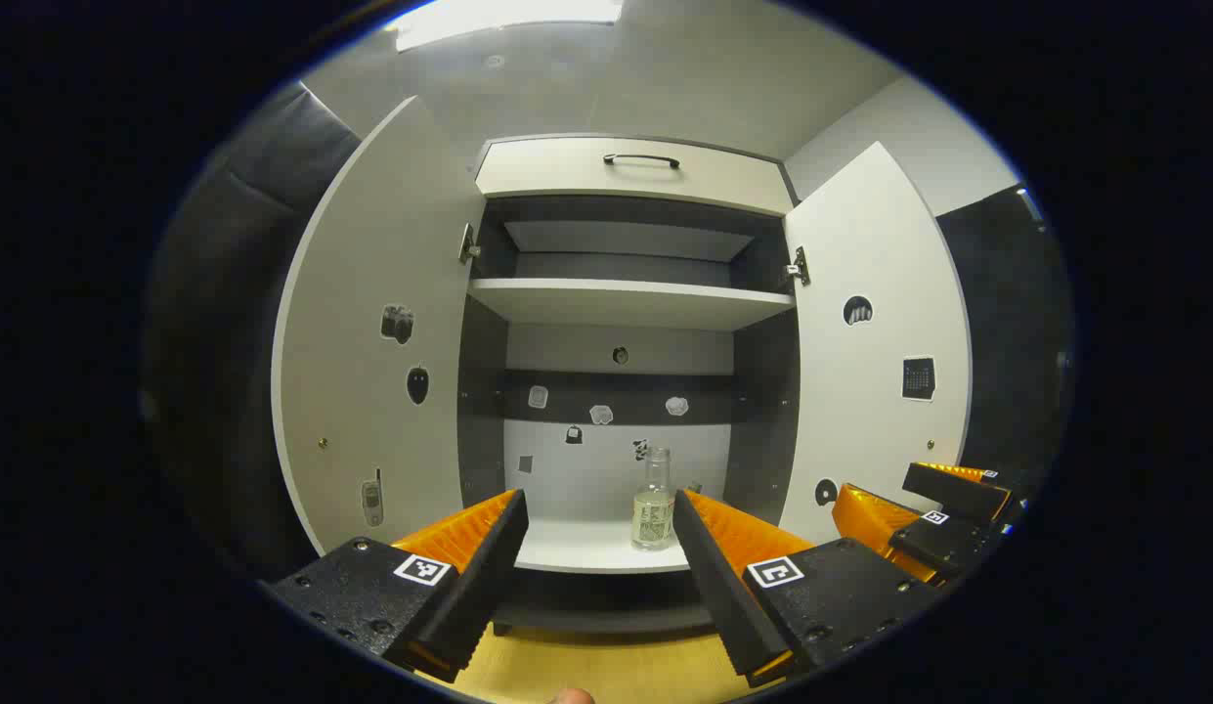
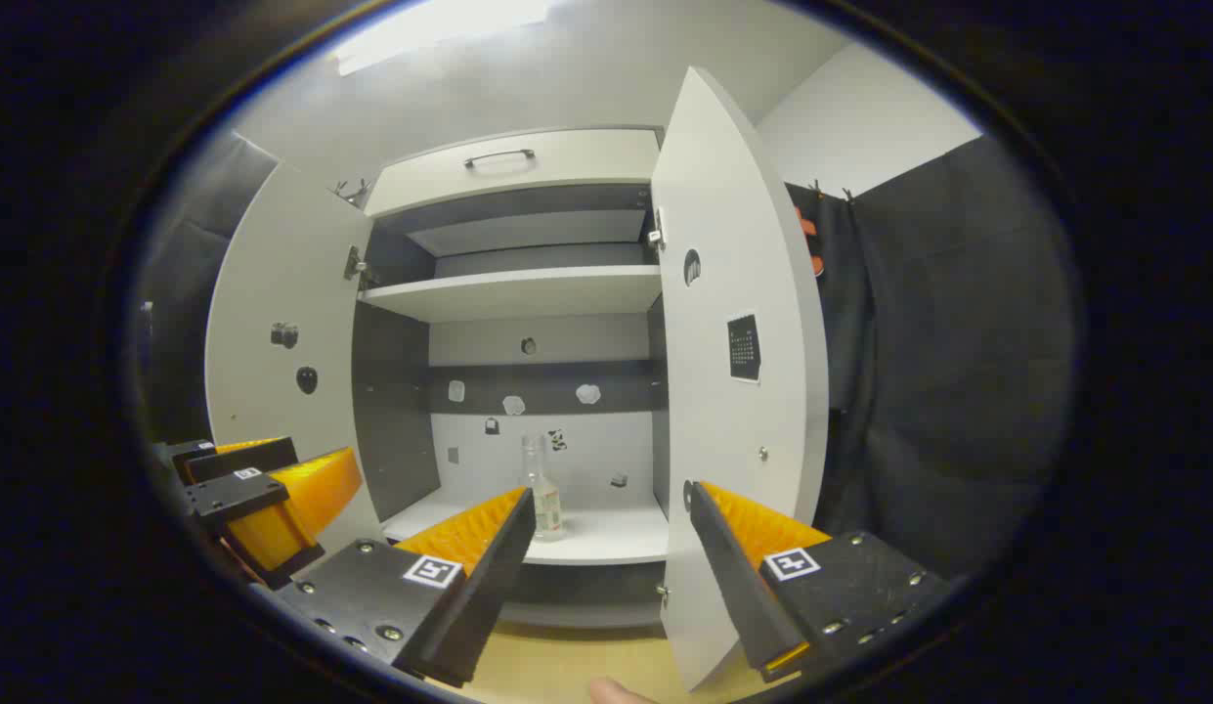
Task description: Grasp the bottle in the cabinet with the left hand and place it on the coaster, then close the right door with the right hand and the left door with the left hand.
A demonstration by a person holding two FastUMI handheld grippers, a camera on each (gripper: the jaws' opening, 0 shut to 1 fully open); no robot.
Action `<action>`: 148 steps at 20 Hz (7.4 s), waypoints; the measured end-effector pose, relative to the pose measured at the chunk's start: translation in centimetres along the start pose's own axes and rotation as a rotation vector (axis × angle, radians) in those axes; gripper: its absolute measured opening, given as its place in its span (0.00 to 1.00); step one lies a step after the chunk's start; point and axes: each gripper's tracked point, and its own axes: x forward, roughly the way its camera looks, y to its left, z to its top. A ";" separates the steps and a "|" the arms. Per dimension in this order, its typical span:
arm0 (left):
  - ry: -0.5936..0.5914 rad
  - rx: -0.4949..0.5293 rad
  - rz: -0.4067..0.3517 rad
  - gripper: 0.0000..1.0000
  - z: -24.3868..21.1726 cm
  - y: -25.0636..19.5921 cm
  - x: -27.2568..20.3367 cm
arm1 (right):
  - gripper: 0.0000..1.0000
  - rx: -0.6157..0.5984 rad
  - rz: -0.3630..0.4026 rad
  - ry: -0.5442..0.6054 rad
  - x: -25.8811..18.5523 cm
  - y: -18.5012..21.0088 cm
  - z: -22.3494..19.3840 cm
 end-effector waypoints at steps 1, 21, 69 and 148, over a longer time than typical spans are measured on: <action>0.001 -0.001 0.001 0.94 0.0 0.1 -0.1 | 0.97 -0.001 -0.001 -0.003 0.0 0.0 0.1; 0.020 0.010 -0.010 0.94 -0.7 0.1 -0.5 | 0.96 -0.007 0.003 -0.007 -0.8 0.3 0.0; 0.157 -0.018 -0.175 0.47 -9.2 -5.9 24.5 | 0.96 -0.059 -0.443 -0.070 -5.9 -13.9 2.3; 0.226 -0.107 -0.381 0.94 -19.1 -5.1 -2.6 | 0.96 -0.093 -0.290 -0.093 -2.5 -15.5 2.7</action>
